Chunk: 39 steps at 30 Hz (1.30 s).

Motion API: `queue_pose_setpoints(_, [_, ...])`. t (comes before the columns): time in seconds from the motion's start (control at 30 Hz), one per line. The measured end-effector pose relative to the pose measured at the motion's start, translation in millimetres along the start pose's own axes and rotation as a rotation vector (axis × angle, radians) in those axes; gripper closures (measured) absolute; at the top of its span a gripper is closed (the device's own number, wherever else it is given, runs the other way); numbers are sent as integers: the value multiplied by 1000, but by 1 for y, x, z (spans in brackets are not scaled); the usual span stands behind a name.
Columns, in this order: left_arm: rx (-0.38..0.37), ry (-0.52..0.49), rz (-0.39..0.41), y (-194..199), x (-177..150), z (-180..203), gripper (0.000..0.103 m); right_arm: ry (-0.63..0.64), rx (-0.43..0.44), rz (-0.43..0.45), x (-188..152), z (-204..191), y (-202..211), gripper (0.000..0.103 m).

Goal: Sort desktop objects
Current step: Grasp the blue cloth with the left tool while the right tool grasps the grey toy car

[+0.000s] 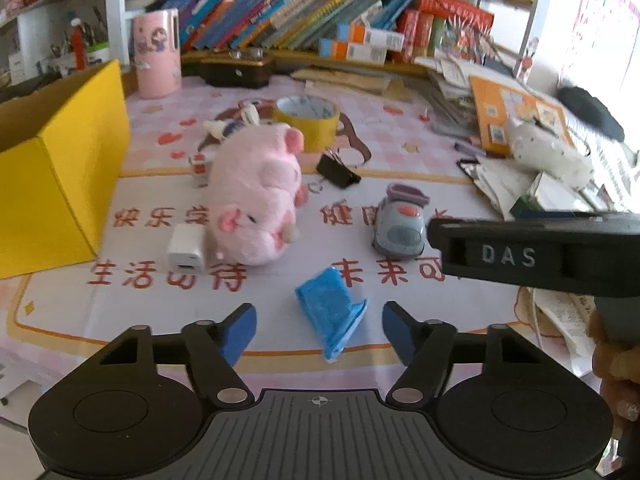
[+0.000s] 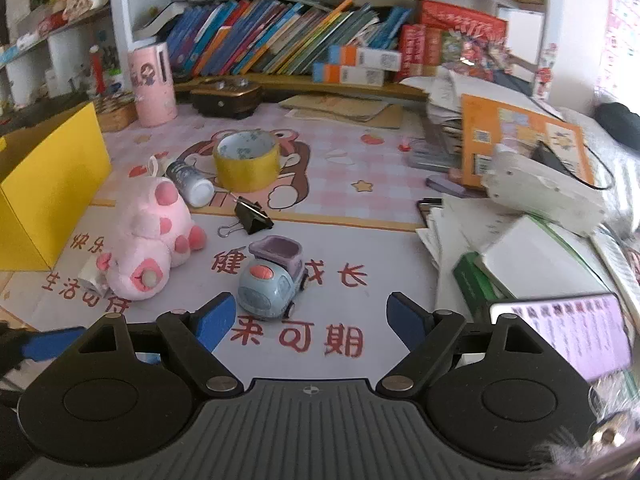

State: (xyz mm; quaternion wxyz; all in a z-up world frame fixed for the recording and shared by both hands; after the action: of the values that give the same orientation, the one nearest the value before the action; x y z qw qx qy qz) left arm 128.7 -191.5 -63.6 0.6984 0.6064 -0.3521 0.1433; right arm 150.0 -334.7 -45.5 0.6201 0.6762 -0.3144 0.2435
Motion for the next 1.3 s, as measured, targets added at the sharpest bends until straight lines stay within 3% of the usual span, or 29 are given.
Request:
queue_pose_setpoints(0.27, [26,6,-39,-25,4,6,70,55,36,-56,13,-7,-35,20])
queue_pose_setpoints(0.4, [25,40,-35,-24,5,1,74,65,45,-85,16,-10,-50,20])
queue_pose_setpoints(0.63, [64,77,-10,-12,5,-11,76,72,55,-128,18,-15,-68,21])
queue_pose_setpoints(0.93, [125,127,50,13,4,-29,76,83,65,-150,14,-21,-76,58])
queue_pose_setpoints(1.3, [177,192,132,47,-4,-46,77,43,126,-104,22,-18,-46,61])
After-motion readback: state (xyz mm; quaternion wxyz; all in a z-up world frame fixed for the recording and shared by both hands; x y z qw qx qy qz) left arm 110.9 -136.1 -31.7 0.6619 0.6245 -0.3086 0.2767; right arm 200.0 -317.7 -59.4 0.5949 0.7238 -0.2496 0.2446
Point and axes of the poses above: each gripper's, at about its wrist camera, not at the fingertips, and y roughly against the way its jaws point, z to its right, x to its top, the point moved 1 cm from there along -y, roughly the way its jaws point, and after that the axes turned 8 degrees about -y, right-handed, at the moved point
